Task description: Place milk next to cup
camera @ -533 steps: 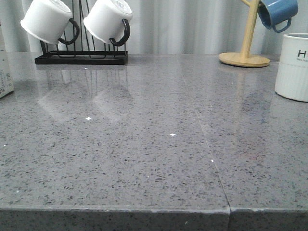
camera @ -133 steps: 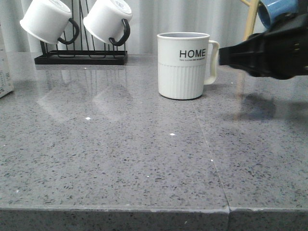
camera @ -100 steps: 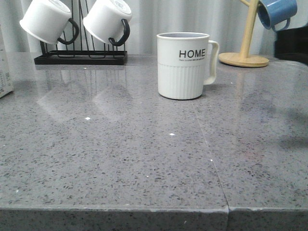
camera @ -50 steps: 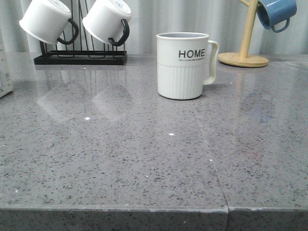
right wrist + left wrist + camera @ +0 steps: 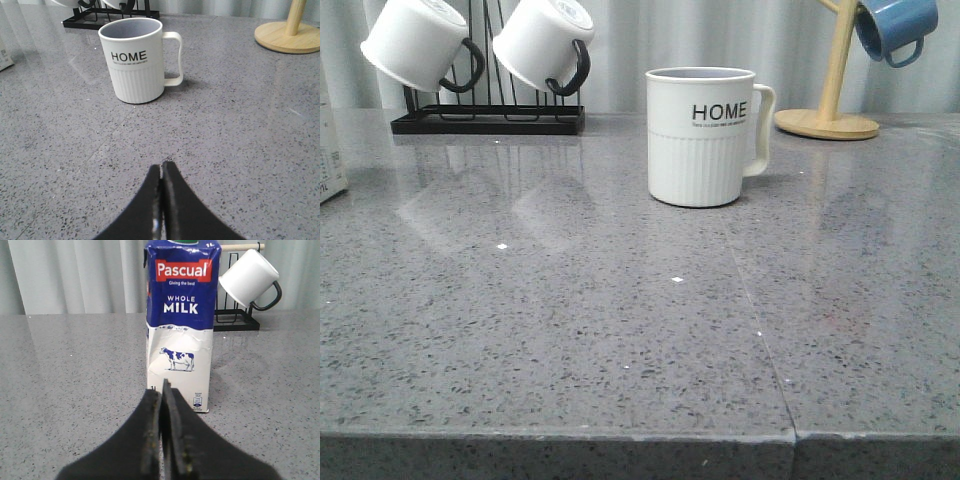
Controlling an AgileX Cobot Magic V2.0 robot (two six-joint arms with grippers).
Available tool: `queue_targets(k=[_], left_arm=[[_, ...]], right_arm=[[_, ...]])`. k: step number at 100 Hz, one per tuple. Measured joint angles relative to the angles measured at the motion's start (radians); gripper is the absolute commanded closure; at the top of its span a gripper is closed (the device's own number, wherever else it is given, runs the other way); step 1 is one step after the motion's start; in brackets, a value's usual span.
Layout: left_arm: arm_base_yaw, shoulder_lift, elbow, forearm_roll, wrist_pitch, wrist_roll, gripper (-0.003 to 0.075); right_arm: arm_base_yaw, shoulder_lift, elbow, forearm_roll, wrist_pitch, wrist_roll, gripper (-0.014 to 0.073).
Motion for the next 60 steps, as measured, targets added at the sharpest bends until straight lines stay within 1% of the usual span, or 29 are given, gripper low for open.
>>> queue_targets(k=[8,20,22,26,31,34,36,37,38,39,40,41,43,44,45,46,47,48,53,60], left_arm=[[0.0,0.078,-0.07,0.0,0.046,0.0,0.0741],[0.0,0.216,-0.155,0.0,0.069,0.0,0.0736],[0.0,0.231,-0.162,0.0,0.071,0.0,0.0731],[0.0,0.276,-0.183,0.0,0.076,0.0,0.0697],[0.0,0.326,-0.202,0.0,0.076,0.0,0.0621],[0.0,0.36,-0.213,0.0,0.076,0.0,0.0544],[0.0,0.374,-0.216,0.0,0.073,0.0,0.0507],[0.0,0.386,-0.22,0.0,0.072,0.0,0.0468],[0.0,0.392,-0.22,0.0,0.069,0.0,0.0447],[0.0,0.405,-0.222,0.0,0.067,0.0,0.0405],[0.0,0.41,-0.225,0.0,0.064,0.0,0.0382],[0.0,0.421,-0.227,0.0,0.06,0.0,0.0336],[0.0,0.432,-0.229,0.0,0.052,0.0,0.029],[0.0,0.443,-0.229,0.0,0.049,0.0,0.0243],[0.0,0.448,-0.231,0.0,0.042,0.0,0.022],[0.0,0.458,-0.231,0.0,0.038,0.0,0.0174],[0.0,0.462,-0.231,0.0,0.034,0.0,0.0153],[0.0,0.472,-0.234,0.0,0.025,0.0,0.0111],[0.0,0.501,-0.236,-0.005,-0.005,0.0,0.0],[0.0,0.537,-0.238,-0.03,-0.052,0.0,0.0044]], right_arm=[[0.0,0.0,0.0,-0.001,0.0,0.0,0.0659],[0.0,0.0,0.0,-0.001,0.0,0.0,0.0659],[0.0,0.0,0.0,-0.002,0.0,0.0,0.0659],[0.0,0.0,0.0,-0.002,0.0,0.0,0.0659],[0.0,0.0,0.0,-0.002,0.0,0.0,0.0659],[0.0,0.0,0.0,-0.002,0.0,0.0,0.0659],[0.0,0.0,0.0,-0.002,0.0,0.0,0.0659],[0.0,0.0,0.0,-0.002,0.0,0.0,0.0659],[0.0,0.0,0.0,-0.002,0.0,0.0,0.0659],[0.0,0.0,0.0,-0.002,0.0,0.0,0.0659],[0.0,0.0,0.0,-0.002,0.0,0.0,0.0659],[0.0,0.0,0.0,-0.002,0.0,0.0,0.0659],[0.0,0.0,0.0,-0.002,0.0,0.0,0.0659],[0.0,0.0,0.0,-0.002,0.0,0.0,0.0659],[0.0,0.0,0.0,-0.002,0.0,0.0,0.0659],[0.0,0.0,0.0,-0.002,0.0,0.0,0.0659],[0.0,0.0,0.0,-0.002,0.0,0.0,0.0659],[0.0,0.0,0.0,-0.002,0.0,0.0,0.0659],[0.0,0.0,0.0,-0.002,0.0,0.0,0.0659],[0.0,0.0,0.0,-0.002,0.0,0.0,0.0659]])
